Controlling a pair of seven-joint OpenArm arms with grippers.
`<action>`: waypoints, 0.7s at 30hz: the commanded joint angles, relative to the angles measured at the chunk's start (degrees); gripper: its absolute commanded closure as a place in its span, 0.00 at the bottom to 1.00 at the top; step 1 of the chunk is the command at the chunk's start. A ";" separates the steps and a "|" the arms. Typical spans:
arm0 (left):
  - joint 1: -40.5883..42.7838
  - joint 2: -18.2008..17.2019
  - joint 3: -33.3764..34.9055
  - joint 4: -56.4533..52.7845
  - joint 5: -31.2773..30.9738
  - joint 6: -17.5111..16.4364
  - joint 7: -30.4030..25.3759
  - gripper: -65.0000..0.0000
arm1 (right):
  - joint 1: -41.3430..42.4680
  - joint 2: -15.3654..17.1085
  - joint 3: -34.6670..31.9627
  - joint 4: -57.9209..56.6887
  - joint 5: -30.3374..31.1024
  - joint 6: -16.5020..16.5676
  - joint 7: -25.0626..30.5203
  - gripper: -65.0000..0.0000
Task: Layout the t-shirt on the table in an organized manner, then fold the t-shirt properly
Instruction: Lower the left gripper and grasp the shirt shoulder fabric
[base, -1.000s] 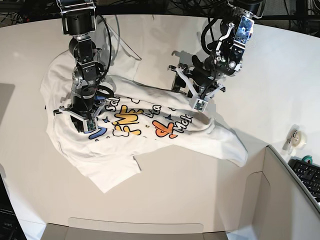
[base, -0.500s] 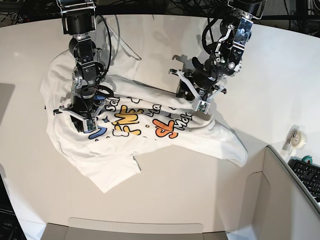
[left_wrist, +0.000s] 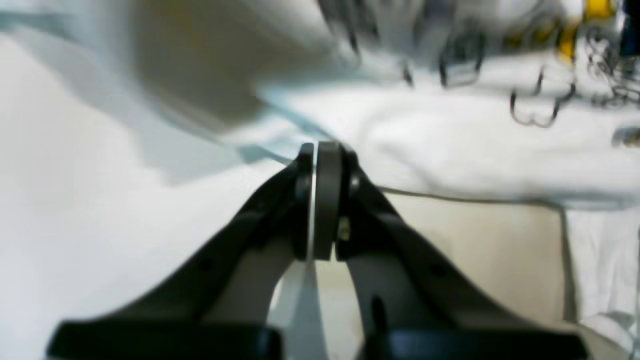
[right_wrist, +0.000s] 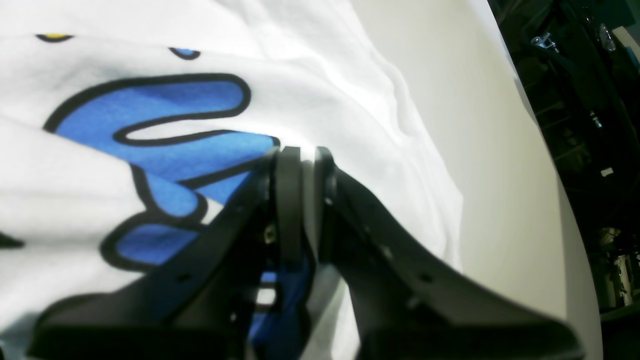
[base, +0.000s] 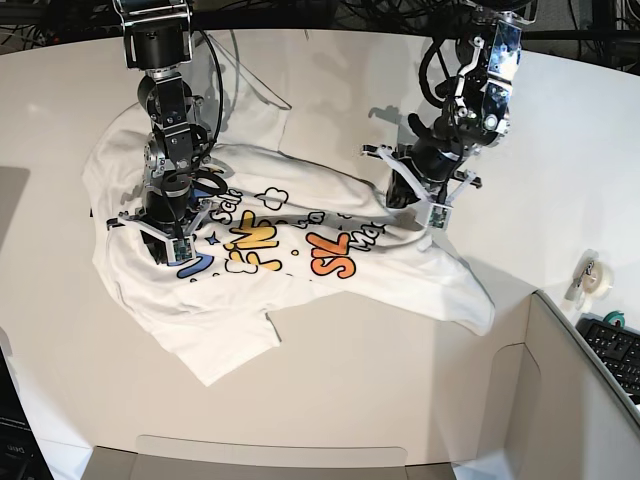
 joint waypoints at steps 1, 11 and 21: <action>0.03 -0.28 -1.14 1.59 -0.23 -0.23 -0.70 1.00 | -2.31 -0.07 -0.15 -1.91 1.90 4.50 -8.50 0.92; 1.53 -0.02 -5.80 -0.16 -0.14 -0.15 1.85 0.89 | -2.13 -0.07 -0.15 -1.91 1.90 4.50 -8.50 0.92; 1.26 5.34 -5.89 -3.15 -0.23 10.49 2.11 0.64 | -2.31 -0.16 -0.15 -1.91 1.90 4.50 -8.50 0.92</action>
